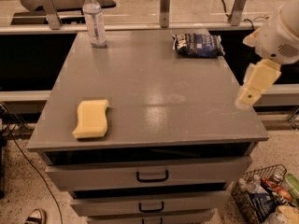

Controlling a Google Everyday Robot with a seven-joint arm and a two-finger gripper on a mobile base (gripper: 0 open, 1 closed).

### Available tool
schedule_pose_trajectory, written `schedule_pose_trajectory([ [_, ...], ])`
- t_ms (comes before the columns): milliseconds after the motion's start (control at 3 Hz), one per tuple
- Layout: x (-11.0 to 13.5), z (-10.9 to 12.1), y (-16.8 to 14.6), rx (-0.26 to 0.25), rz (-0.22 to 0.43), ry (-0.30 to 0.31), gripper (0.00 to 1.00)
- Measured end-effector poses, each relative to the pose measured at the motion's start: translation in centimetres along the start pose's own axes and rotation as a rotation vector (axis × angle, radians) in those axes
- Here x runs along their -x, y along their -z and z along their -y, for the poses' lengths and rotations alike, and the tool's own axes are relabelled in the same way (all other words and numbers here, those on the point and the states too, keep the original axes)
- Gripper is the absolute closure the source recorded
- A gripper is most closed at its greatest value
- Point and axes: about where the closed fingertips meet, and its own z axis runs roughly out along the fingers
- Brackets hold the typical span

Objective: Move blue chip bag near blue plastic bottle

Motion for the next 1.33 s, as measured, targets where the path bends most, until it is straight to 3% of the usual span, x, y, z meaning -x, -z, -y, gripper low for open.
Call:
schedule_pose_trajectory([
  [333,0.4,7.2,-3.9,-0.082,0.072,-0.035,0.00],
  [667,0.3,12.9,-7.6,-0.109,0.146,-0.062,0.00],
  [1000,0.6,15.9,-7.2,-0.153,0.186,-0.074,0.00],
  [1333,0.6,15.9,-7.2,-0.153,0.186,-0.074,0.00],
])
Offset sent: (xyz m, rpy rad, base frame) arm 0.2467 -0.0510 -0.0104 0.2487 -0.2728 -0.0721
